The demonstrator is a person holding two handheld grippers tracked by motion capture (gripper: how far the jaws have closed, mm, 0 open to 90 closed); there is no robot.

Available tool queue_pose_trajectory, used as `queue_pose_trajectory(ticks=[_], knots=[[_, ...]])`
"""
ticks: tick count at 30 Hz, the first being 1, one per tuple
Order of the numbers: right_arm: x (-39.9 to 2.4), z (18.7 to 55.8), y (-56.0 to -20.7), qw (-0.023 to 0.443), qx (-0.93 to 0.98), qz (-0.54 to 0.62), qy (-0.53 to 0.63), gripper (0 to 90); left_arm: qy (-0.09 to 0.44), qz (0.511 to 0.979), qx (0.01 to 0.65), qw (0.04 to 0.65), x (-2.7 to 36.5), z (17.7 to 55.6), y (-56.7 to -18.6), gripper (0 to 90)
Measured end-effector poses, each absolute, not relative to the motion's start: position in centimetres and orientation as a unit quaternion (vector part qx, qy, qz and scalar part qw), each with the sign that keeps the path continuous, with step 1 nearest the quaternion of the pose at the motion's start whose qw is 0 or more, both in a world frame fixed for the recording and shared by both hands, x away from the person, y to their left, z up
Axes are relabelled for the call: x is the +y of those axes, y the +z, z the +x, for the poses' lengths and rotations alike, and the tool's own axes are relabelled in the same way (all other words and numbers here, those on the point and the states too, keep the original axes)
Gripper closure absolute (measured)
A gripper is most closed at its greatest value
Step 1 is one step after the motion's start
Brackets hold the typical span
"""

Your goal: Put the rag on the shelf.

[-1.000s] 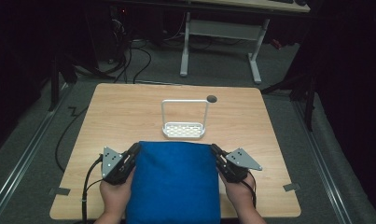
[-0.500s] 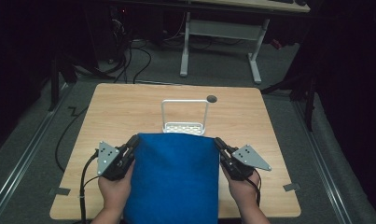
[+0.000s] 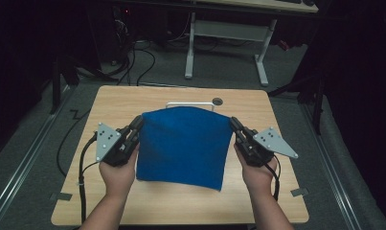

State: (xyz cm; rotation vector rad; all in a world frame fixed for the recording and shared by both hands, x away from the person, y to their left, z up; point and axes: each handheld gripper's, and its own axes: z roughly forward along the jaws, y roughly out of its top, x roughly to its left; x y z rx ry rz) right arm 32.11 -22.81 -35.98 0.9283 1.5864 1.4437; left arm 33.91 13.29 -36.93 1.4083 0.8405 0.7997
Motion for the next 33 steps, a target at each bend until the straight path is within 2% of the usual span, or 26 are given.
queue_pose_trajectory(ticks=[11, 20, 33], knots=[[-22.9, 33.3, -32.9, 0.404, 0.607, 0.359, 0.582, 88.2, 0.354, 0.6, 0.354, 0.624, 13.3, 35.0, -34.1, 87.5], [-23.1, 34.1, -32.5, 0.408, 0.603, 0.364, 0.581, 88.3, 0.356, 0.598, 0.361, 0.621, 13.3, 36.2, -33.5, 87.5], [-23.5, 38.5, -32.0, 0.396, 0.603, 0.393, 0.57, 88.3, 0.347, 0.614, 0.382, 0.597, 12.8, 41.1, -33.2, 87.8]])
